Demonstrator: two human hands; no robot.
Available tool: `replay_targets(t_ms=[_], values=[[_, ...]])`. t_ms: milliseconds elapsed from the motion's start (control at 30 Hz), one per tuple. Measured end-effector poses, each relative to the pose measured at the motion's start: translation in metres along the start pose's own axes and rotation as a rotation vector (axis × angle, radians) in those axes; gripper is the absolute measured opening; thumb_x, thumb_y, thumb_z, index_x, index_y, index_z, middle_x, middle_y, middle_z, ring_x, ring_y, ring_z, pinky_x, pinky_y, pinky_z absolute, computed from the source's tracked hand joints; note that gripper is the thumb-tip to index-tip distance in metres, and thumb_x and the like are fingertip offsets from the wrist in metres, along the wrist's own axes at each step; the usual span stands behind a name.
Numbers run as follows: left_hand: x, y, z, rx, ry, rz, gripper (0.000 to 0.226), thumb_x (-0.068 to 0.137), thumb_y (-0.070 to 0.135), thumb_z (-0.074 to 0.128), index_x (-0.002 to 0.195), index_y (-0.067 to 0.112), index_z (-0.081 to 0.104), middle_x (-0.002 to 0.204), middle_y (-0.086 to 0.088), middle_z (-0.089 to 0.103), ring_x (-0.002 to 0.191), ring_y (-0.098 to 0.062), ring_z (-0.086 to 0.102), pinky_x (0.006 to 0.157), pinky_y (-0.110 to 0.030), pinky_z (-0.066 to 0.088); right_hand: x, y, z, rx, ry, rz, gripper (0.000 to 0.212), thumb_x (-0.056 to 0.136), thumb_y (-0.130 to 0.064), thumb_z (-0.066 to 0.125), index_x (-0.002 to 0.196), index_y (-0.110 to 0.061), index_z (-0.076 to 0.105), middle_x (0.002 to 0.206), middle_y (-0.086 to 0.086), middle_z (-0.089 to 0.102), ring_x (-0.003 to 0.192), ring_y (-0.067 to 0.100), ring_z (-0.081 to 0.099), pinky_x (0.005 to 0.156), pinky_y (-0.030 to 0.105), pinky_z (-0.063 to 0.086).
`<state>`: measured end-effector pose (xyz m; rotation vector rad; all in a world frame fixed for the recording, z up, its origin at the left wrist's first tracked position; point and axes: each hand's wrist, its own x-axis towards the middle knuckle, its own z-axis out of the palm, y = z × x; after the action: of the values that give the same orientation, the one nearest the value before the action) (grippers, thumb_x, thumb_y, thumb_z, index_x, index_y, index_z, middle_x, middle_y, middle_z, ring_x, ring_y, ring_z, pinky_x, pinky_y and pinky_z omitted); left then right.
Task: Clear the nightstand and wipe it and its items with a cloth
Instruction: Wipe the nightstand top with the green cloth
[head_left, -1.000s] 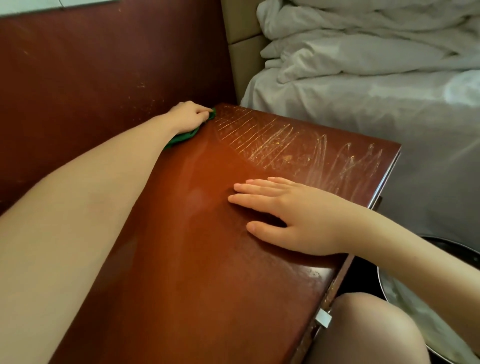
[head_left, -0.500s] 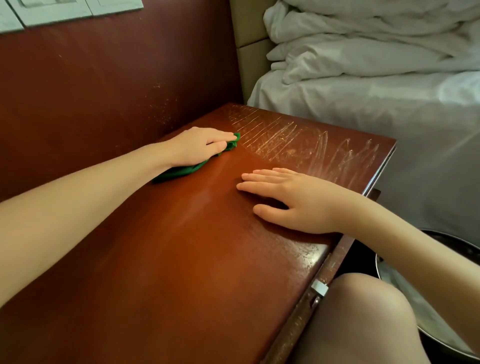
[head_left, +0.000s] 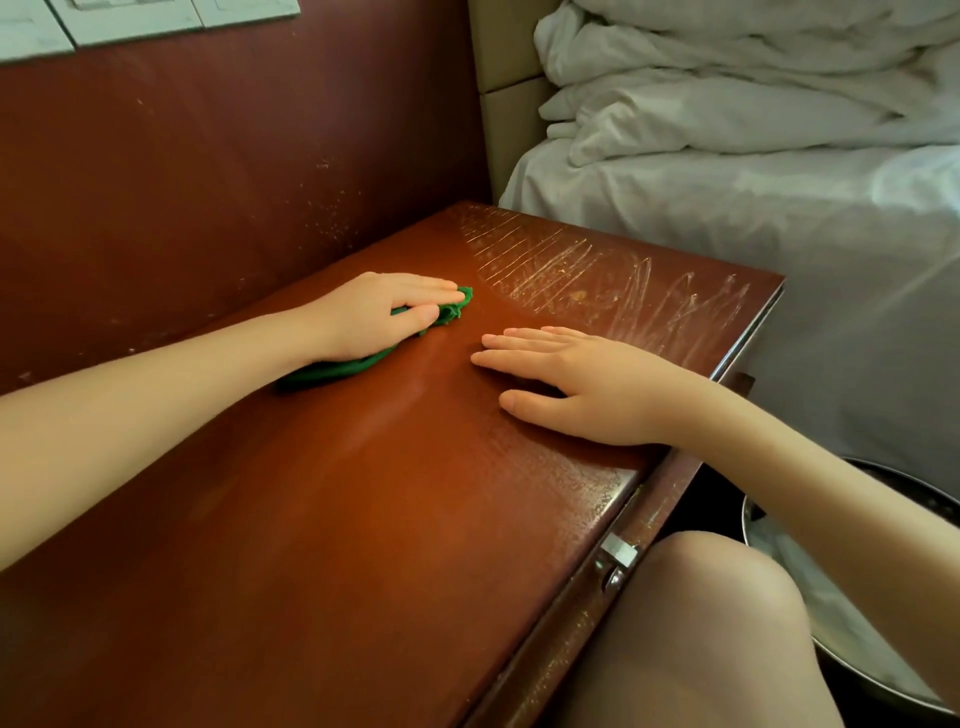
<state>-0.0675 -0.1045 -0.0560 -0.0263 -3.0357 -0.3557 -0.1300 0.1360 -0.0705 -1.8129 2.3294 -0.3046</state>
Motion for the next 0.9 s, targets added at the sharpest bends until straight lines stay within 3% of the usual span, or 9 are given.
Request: replay_targets(t_ms=[200, 467, 900], values=[[0.044, -0.033, -0.004, 0.042, 0.075, -0.241, 0.038, 0.101, 0.022, 0.040, 0.138, 0.021, 0.048, 0.145, 0.001, 0.043, 0.136, -0.016, 0.036, 0.110, -0.024, 0.021, -0.001, -0.001, 0.000, -0.006, 0.010, 0.004, 0.051, 0.099, -0.044, 0.030, 0.148, -0.035, 0.019, 0.157, -0.013, 0.012, 0.143, 0.002, 0.004, 0.112, 0.017, -0.003], [0.097, -0.056, -0.005, 0.069, 0.126, -0.416, 0.038, 0.101, 0.032, 0.036, 0.136, 0.027, 0.049, 0.143, -0.008, 0.045, 0.131, -0.031, 0.041, 0.107, -0.036, 0.032, 0.001, 0.002, -0.002, 0.038, 0.012, -0.001, 0.052, 0.098, -0.045, 0.033, 0.148, -0.035, 0.022, 0.157, -0.013, 0.014, 0.143, 0.002, 0.005, 0.115, 0.021, -0.001], [0.157, -0.080, -0.008, -0.022, 0.129, -0.458, 0.037, 0.099, 0.033, 0.041, 0.134, 0.029, 0.052, 0.141, -0.008, 0.048, 0.130, -0.030, 0.041, 0.110, -0.039, 0.032, 0.001, 0.004, -0.001, 0.031, 0.001, -0.022, 0.053, 0.097, -0.049, 0.029, 0.148, -0.040, 0.016, 0.156, -0.020, 0.008, 0.141, -0.004, -0.001, 0.111, 0.015, -0.007]])
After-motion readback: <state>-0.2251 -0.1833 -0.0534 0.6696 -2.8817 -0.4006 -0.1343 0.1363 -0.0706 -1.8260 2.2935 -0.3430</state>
